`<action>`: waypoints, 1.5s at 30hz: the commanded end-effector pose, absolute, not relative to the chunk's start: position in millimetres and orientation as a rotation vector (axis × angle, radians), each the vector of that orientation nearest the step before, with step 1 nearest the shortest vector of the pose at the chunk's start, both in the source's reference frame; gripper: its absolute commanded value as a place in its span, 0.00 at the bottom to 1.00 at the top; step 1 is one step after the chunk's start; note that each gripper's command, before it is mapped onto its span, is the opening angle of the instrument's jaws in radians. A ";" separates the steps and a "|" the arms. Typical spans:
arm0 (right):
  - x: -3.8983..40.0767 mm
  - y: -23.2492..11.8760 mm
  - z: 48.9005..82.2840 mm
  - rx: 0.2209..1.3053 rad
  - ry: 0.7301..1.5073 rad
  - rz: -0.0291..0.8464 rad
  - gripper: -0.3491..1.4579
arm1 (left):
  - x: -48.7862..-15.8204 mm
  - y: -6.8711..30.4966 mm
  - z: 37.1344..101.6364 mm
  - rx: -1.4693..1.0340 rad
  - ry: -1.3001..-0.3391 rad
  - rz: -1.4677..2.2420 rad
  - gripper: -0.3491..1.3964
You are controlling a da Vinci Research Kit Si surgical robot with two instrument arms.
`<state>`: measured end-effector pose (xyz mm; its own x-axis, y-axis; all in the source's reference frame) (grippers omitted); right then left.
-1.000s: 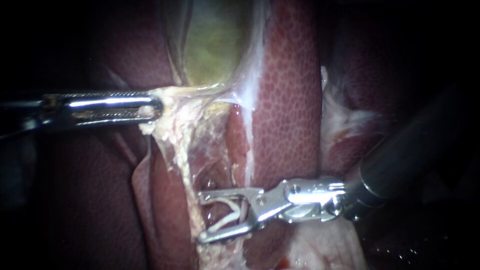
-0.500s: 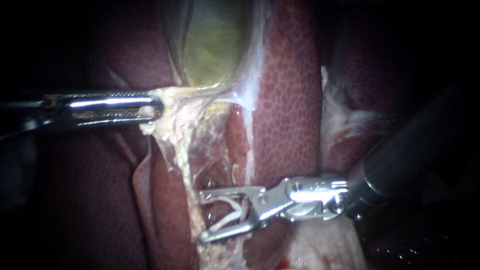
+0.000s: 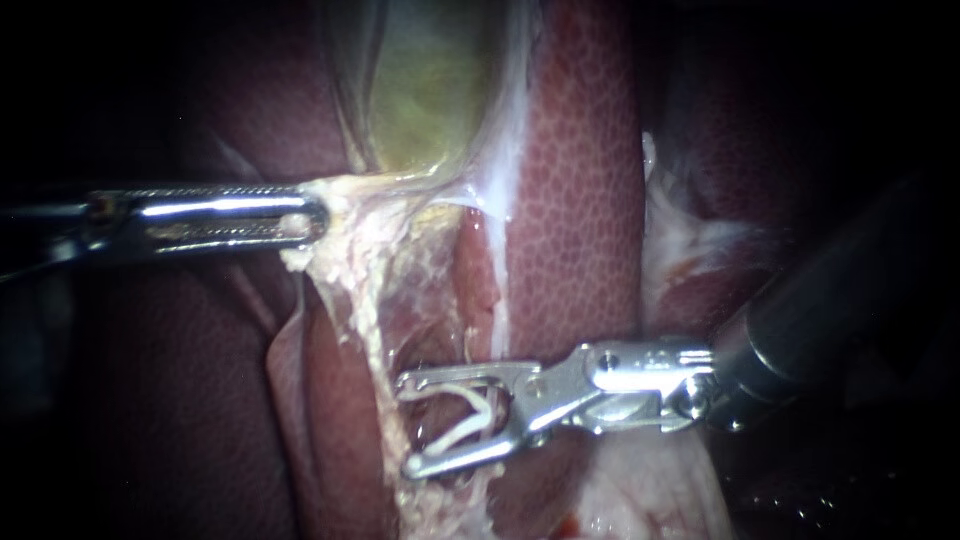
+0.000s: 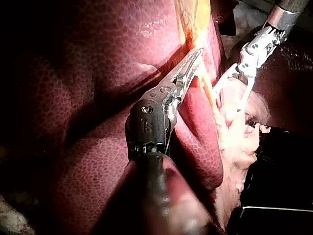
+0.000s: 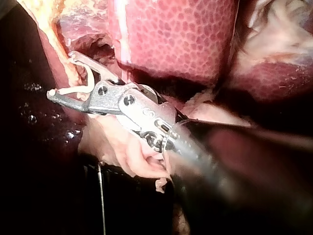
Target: Clipping first clip left tube
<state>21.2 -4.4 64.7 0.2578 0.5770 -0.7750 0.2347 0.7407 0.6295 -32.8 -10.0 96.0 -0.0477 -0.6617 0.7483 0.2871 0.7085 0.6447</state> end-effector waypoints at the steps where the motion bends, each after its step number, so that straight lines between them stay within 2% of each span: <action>1: 21.4 -4.5 64.8 0.751 1.321 0.264 0.51 | -32.8 -10.0 96.0 0.333 -1.423 -0.792 0.00; 20: 23.6 -6.5 66.6 0.766 1.318 0.251 0.51 | -32.9 -10.1 96.1 0.332 -1.423 -0.792 0.00; 39: 25.2 -9.3 68.0 0.939 1.309 0.250 0.51 | -32.9 -9.9 96.4 0.334 -1.420 -0.790 0.00; 45: 25.9 -9.5 68.5 0.944 1.307 0.248 0.51 | -32.9 -9.9 96.4 0.333 -1.420 -0.791 0.00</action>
